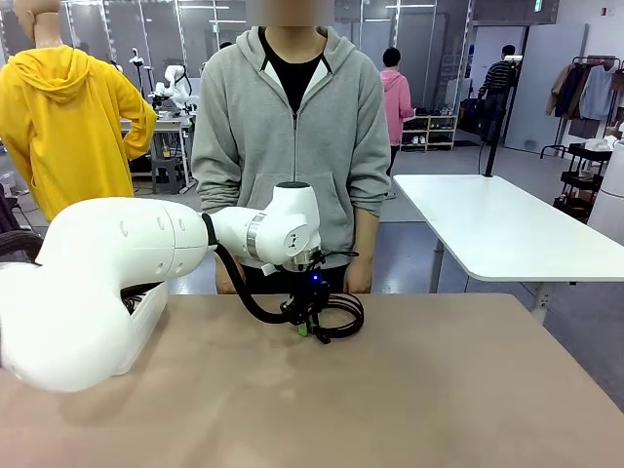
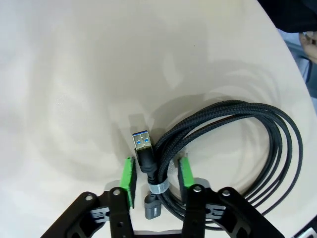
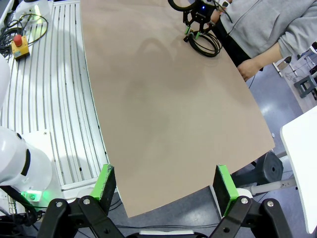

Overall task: Organize and store the cables.
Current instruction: Place the USB Extension Cable into the Organizing box.

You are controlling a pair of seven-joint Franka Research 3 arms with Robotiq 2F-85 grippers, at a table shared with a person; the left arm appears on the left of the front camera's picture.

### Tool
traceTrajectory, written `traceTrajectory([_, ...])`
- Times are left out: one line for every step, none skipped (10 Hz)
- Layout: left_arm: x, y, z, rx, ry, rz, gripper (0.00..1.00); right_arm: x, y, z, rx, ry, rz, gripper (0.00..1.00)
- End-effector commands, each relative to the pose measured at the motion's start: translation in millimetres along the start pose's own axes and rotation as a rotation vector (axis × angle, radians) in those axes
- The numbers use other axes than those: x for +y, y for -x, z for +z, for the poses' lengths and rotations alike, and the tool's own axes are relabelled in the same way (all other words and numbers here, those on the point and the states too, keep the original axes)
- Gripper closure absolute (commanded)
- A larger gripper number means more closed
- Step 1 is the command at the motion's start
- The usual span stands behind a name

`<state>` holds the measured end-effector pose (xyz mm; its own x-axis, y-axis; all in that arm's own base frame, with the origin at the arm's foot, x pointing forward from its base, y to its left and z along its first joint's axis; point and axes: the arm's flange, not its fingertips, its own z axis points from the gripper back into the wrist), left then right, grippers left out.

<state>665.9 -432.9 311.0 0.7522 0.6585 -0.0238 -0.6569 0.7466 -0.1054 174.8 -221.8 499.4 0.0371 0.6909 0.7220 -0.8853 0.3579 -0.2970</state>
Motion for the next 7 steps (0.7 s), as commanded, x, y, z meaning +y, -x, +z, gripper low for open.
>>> traceTrajectory([-15.5, -1.7, 3.0, 0.015, -0.019, 0.033, 0.96, 0.2, -1.3, 0.5, -0.001, 0.010, 0.005, 0.00])
traceTrajectory([-15.3, -2.6, 4.7, 0.024, -0.021, 0.051, 1.00, 0.2, -1.3, 0.5, -0.001, 0.010, 0.005, 0.00])
traceTrajectory([-14.9, -2.5, 5.5, 0.025, -0.025, 0.050, 1.00, 0.2, -1.3, 0.5, -0.001, 0.010, 0.005, 0.00])
traceTrajectory([-14.1, -0.8, 9.0, 0.022, -0.037, 0.044, 1.00, 0.2, -1.3, 0.5, -0.001, 0.010, 0.005, 0.00])
traceTrajectory([-12.7, 9.6, 29.8, -0.003, -0.040, -0.002, 1.00, 0.2, -1.3, 0.5, -0.001, 0.010, 0.005, 0.00])
traceTrajectory([-8.2, 25.1, 60.0, -0.043, -0.050, -0.064, 1.00, 0.2, -1.3, 0.5, -0.001, 0.010, 0.005, 0.00])
traceTrajectory([-1.6, 40.0, 91.8, -0.074, -0.052, -0.111, 0.92, 0.2, -1.3, 0.5, -0.001, 0.010, 0.005, 0.00])
